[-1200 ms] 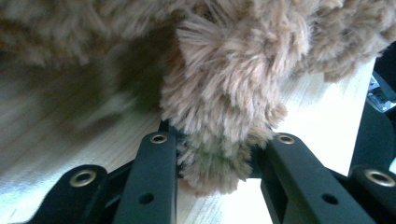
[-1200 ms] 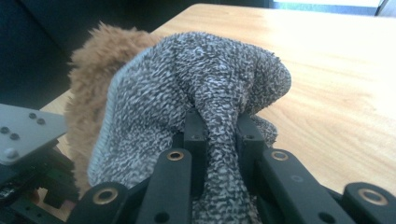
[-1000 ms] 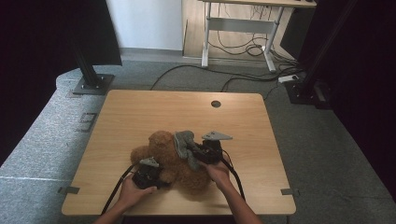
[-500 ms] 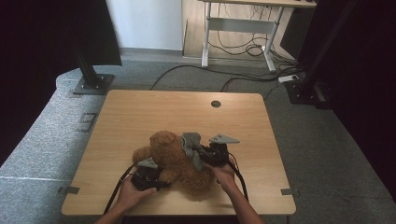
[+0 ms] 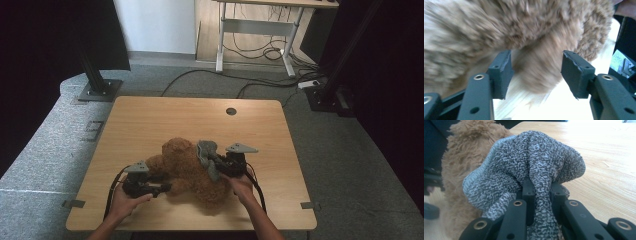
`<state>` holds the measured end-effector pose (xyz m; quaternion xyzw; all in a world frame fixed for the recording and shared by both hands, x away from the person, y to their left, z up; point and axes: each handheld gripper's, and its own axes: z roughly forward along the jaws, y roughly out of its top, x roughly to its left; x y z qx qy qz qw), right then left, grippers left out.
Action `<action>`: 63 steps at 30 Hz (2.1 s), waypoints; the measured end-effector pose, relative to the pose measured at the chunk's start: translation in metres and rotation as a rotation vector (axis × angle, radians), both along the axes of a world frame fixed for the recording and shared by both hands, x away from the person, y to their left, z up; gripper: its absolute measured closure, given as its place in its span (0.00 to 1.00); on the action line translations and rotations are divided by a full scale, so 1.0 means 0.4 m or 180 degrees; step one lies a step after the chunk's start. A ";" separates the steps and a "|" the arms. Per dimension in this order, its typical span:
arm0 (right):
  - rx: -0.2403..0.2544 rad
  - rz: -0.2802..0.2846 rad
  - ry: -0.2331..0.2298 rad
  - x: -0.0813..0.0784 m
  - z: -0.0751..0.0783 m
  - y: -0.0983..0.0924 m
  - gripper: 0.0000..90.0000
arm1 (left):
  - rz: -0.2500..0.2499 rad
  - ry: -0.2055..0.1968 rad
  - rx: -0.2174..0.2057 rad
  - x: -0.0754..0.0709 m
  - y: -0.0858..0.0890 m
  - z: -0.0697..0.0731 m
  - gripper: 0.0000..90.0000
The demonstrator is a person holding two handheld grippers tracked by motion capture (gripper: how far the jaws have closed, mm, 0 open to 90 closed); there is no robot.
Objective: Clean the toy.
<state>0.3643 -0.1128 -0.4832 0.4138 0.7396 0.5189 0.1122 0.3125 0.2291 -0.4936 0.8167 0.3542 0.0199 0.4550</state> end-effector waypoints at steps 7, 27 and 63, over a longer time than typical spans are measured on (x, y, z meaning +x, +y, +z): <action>-0.0016 0.0027 -0.0029 0.001 0.001 0.005 0.88 | 0.0324 -0.0152 0.0108 0.041 0.032 0.005 0.38; -0.0031 0.0018 0.0007 0.015 0.000 0.010 0.88 | 0.0109 -0.0085 0.0285 0.173 0.016 -0.025 0.28; 0.0010 0.0253 -0.0330 0.040 0.150 0.112 0.87 | 0.0175 0.0092 0.0387 0.072 0.000 -0.039 0.89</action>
